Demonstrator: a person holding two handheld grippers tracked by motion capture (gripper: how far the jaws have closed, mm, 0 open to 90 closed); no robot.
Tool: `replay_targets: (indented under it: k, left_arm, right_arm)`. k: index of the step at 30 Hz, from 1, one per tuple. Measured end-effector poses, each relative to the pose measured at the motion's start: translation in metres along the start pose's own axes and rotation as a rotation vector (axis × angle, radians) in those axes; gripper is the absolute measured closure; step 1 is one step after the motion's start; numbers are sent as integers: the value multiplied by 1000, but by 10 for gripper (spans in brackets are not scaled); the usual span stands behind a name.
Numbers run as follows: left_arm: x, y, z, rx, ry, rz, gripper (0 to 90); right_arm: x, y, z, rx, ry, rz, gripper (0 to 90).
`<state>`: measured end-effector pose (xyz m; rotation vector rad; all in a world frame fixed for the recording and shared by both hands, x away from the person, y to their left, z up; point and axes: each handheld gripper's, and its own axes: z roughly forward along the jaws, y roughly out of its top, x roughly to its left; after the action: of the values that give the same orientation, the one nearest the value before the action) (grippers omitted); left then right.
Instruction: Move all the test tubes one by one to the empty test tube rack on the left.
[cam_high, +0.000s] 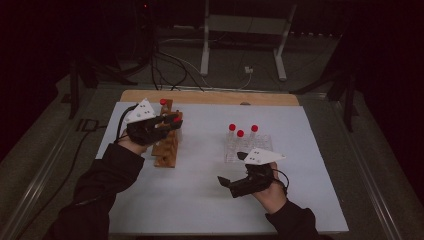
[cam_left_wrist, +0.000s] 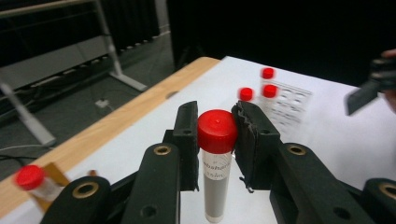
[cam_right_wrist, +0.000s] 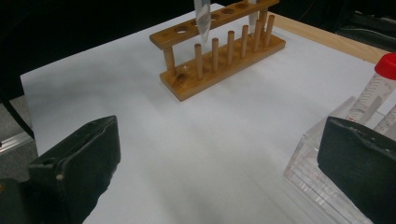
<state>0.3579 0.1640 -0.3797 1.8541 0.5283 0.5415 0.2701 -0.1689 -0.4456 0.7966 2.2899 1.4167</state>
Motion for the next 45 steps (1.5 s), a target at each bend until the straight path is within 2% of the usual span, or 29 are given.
replay_targets:
  k: [8, 11, 20, 26, 28, 37, 45]
  left_arm:
    - [20, 7, 1, -10, 95, -17, 723]
    - [28, 7, 2, -16, 125, -35, 723]
    - [53, 0, 9, -31, 216, -87, 723]
    - [66, -2, 16, -39, 284, -98, 722]
    - [71, -5, 18, -50, 291, -118, 722]
    - [80, -19, 31, -45, 367, -137, 722]
    - [85, -32, 43, -19, 375, -171, 722]
  right_arm:
    - [-1, 0, -1, -3, 3, 4, 0]
    - [-2, 0, -1, -8, 1, 4, 0]
    - [-4, 0, -4, -18, -6, 4, 0]
    - [-4, -1, -3, -12, -3, 5, 0]
    - [-5, -1, -3, -11, -2, 4, 0]
    - [-6, -1, -5, -22, -8, 0, 0]
    - [-6, -1, -5, -16, 0, 5, 0]
